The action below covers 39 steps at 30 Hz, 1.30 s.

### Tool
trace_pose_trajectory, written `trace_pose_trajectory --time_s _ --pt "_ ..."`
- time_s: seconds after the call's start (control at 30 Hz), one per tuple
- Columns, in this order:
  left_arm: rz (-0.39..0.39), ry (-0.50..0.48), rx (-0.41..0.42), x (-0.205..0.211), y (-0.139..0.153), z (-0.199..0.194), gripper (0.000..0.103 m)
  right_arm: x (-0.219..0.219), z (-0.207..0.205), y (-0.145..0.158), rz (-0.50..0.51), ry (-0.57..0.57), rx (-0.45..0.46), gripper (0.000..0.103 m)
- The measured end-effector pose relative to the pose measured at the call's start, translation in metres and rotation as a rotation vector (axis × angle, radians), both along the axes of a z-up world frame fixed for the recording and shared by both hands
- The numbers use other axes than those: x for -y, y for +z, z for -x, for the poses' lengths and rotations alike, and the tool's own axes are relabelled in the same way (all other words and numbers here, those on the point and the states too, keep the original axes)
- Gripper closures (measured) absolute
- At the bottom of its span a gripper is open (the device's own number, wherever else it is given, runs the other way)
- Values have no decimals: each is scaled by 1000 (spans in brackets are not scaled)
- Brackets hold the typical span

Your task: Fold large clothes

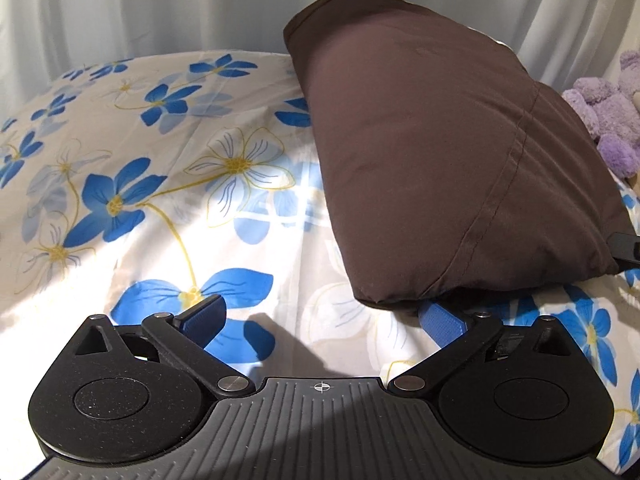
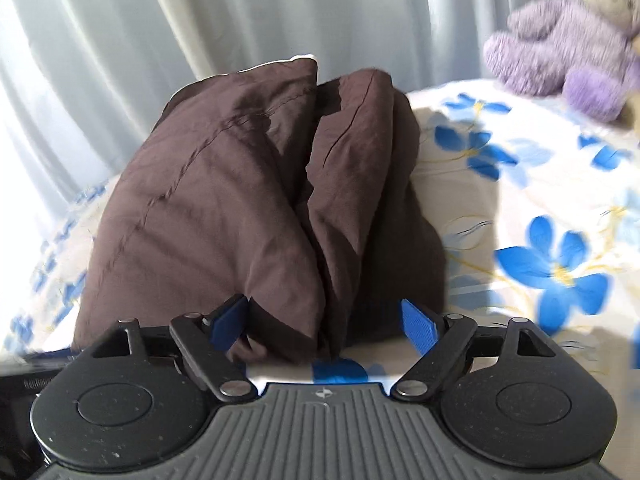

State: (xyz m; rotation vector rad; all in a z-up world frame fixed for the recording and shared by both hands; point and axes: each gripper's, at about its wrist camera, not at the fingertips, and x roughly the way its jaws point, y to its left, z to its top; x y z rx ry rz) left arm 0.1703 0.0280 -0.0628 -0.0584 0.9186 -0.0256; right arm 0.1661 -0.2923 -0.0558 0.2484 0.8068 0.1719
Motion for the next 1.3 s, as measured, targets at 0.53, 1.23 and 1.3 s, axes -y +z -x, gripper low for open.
trace_pose_trajectory --time_s 0.53,1.23,1.3 --pt "-143 -14 24 32 54 29 0 -75 59 43 248 33 -95 1" --pt "-131 -27 9 34 67 31 0 -90 49 53 280 -31 -157 1" --pt "-135 -28 3 35 66 30 0 -89 49 53 287 -30 -157 1"
